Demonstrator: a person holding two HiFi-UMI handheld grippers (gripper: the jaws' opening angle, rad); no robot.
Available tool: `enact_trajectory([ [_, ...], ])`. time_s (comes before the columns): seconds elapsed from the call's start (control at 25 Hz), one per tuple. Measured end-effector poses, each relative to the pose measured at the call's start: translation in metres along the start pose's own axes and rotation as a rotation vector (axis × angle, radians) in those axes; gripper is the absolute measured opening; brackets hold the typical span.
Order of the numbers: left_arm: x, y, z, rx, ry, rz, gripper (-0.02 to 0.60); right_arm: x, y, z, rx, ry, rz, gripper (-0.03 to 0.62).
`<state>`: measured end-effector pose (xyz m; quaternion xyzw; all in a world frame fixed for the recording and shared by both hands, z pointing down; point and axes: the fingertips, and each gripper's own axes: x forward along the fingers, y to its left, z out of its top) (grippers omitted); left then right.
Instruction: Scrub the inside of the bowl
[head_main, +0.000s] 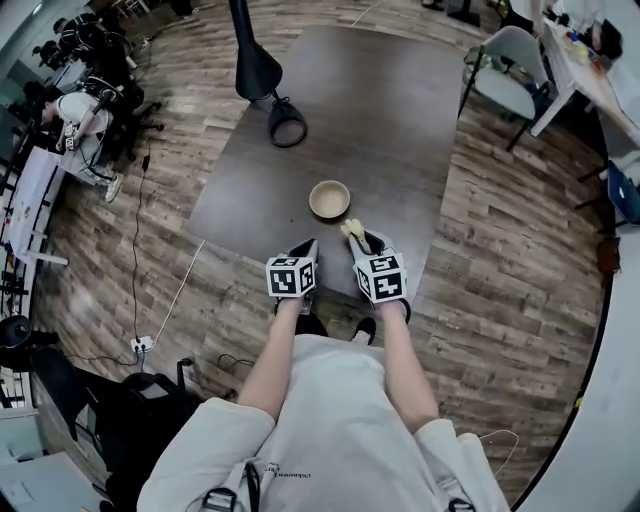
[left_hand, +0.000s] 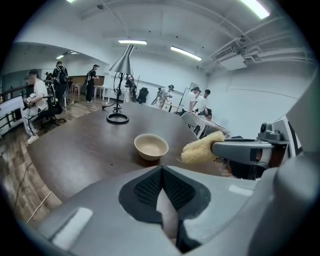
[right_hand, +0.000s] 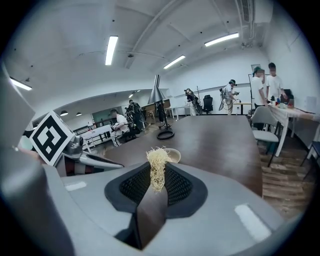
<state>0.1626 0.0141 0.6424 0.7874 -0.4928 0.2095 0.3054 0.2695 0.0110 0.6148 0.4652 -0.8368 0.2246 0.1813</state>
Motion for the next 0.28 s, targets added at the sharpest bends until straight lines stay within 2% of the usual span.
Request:
enact_trajectory([
  [0.28,0.003,-0.006,0.01,-0.018,-0.013,0.02,0.0,-0.005,0.0,0.0,-0.037,0.017,0.027,0.104],
])
